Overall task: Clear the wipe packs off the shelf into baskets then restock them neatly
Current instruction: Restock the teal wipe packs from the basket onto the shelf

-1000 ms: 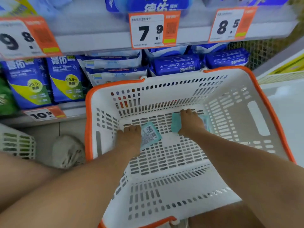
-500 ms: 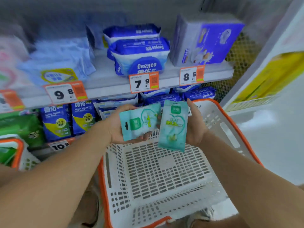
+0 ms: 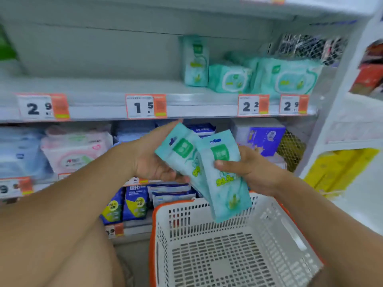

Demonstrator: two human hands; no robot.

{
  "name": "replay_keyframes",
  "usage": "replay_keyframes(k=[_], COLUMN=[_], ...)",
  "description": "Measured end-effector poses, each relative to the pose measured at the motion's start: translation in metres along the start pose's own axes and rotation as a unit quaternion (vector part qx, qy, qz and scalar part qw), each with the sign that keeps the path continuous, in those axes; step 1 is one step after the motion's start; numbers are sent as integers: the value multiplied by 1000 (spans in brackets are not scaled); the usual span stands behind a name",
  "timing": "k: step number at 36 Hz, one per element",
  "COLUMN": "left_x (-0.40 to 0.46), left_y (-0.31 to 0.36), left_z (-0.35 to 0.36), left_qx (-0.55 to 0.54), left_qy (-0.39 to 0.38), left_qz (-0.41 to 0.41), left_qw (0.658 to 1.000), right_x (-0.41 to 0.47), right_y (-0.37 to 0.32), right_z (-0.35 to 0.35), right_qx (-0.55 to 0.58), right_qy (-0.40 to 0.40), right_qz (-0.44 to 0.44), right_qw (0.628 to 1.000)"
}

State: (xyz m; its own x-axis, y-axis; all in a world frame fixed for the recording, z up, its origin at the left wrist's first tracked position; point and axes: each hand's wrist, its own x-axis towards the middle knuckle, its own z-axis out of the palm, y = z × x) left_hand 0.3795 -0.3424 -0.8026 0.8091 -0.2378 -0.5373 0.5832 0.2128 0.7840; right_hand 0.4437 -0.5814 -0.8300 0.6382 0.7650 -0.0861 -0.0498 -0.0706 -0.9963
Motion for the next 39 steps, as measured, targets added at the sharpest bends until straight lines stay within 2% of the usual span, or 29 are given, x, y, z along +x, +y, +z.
replay_keyframes(k=[1, 3, 5, 7, 9, 14, 17, 20, 26, 31, 33, 35, 37, 39], left_x=[-4, -9, -4, 11, 23, 33, 45, 54, 58, 59, 58, 54, 47, 38], left_y=[-1, -3, -8, -17, -24, -38, -43, -45, -46, -42, -36, -25, -8, 13], left_z=[1, 6, 14, 22, 31, 53, 51, 51, 53, 52, 54, 55, 54, 51], left_qx=[-53, -82, -12, 89, 131, 207, 219, 203, 194, 212, 215, 199, 213, 249], left_qy=[-13, -15, 56, 136, 149, 149, 163, 136, 97, 92, 114, 152, 187, 189], left_qz=[31, 101, 192, 278, 314, 336, 312, 295, 300, 312, 337, 375, 422, 446], left_qw=[998, 991, 980, 947, 929, 907, 910, 924, 929, 922, 910, 892, 861, 839], right_x=[2, 6, 11, 14, 18, 20, 19, 21, 24, 32, 34, 32, 29, 32], right_y=[4, 6, 1, -5, -6, -5, -11, -16, -14, -11, -15, -23, -31, -42], right_z=[2, 8, 15, 23, 29, 35, 32, 26, 23, 22, 17, 13, 9, 5], right_qx=[29, 62, 103, 133, 138, 145, 131, 100, 152, 113, 98, 84, 43, 15], right_qy=[23, 76, 132, 181, 213, 251, 250, 271, 281, 305, 289, 212, 115, 78], right_qz=[-2, -9, -24, -32, -34, -37, -47, -63, -86, -121, -152, -173, -177, -185], right_qw=[999, 995, 986, 974, 967, 956, 958, 955, 944, 938, 940, 958, 976, 979])
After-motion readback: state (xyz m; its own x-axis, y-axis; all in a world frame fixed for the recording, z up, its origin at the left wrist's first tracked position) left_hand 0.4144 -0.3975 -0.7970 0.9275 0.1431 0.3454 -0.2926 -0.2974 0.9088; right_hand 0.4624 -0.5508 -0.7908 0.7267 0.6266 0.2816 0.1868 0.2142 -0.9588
